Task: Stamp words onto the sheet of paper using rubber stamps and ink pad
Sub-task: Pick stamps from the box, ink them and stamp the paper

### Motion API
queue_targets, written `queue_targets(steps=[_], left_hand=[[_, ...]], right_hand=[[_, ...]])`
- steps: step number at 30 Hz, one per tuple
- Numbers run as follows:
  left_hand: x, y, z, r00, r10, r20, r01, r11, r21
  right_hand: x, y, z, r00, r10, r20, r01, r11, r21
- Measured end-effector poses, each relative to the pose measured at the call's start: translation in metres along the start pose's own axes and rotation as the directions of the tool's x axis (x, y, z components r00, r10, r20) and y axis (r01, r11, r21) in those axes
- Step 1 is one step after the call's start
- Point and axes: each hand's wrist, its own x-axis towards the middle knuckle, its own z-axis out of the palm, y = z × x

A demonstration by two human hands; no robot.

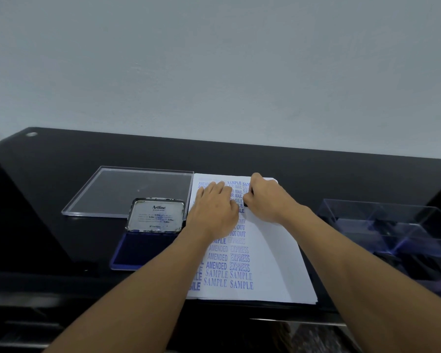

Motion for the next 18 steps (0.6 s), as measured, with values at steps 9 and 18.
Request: queue_targets(steps=[9, 18], left_hand=[[0.000, 0.003, -0.004, 0.999, -0.006, 0.036, 0.007, 1.000, -0.003], [0.007, 0.008, -0.020, 0.989, -0.118, 0.084, 0.128, 0.983, -0.128]], right_hand=[[-0.006, -0.002, 0.002, 0.999, -0.011, -0.034, 0.011, 1.000, -0.018], [0.001, -0.003, -0.017, 0.998, -0.001, 0.056, 0.000, 1.000, 0.015]])
